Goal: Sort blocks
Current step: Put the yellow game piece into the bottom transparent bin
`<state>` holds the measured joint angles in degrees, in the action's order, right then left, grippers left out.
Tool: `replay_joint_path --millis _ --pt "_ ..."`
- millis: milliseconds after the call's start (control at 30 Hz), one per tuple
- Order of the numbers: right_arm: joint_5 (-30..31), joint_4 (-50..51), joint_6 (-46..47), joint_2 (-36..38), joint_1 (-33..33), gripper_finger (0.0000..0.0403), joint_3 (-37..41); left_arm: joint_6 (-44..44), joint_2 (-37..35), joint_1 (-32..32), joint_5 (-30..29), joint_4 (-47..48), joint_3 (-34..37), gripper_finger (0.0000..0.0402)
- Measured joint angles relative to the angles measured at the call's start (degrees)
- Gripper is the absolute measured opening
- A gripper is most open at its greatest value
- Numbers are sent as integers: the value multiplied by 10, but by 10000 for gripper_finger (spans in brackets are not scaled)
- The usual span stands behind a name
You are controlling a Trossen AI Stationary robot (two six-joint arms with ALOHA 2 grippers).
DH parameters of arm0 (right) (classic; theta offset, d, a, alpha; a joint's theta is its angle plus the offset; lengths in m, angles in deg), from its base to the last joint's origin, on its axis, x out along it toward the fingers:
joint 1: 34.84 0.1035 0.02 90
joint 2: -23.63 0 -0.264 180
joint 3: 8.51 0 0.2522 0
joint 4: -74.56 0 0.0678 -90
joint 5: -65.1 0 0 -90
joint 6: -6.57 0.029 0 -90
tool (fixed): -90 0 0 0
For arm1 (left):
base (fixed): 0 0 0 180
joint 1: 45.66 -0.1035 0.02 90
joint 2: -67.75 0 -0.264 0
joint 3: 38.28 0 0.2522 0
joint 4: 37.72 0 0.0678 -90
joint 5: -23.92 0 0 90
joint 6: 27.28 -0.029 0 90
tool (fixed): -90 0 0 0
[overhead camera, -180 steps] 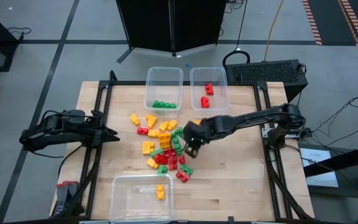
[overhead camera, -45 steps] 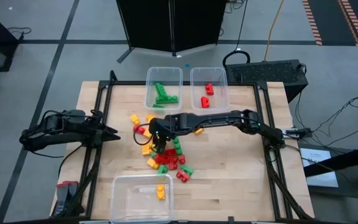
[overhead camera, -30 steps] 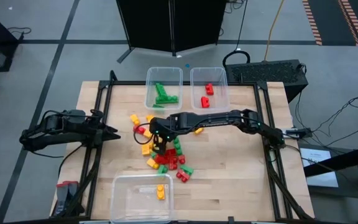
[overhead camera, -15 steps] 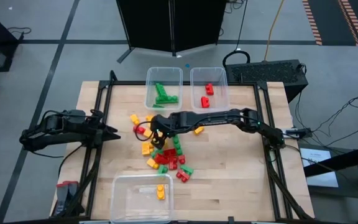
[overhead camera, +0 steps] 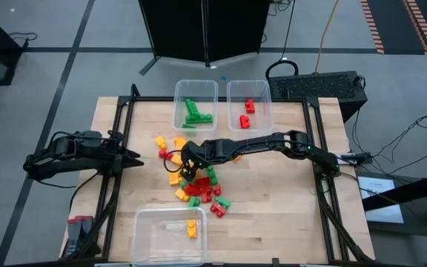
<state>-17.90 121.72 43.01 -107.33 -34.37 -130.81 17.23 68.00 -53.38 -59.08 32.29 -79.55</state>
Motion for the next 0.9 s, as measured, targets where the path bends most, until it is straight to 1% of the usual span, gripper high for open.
replay_joint_path --millis 200,333,433,700,900 --pt "-13 -25 6 0 0 340 30 -2 0 0 0 0 0 210" --pt "-2 -22 6 0 0 329 36 -3 0 0 0 0 0 210" --pt "8 -18 5 0 -3 296 36 -3 0 0 -5 0 0 210" --pt "4 -28 4 1 -4 156 36 -3 0 0 -13 0 0 210" --pt "-2 -27 0 1 -4 155 36 -3 0 0 -13 1 0 210"
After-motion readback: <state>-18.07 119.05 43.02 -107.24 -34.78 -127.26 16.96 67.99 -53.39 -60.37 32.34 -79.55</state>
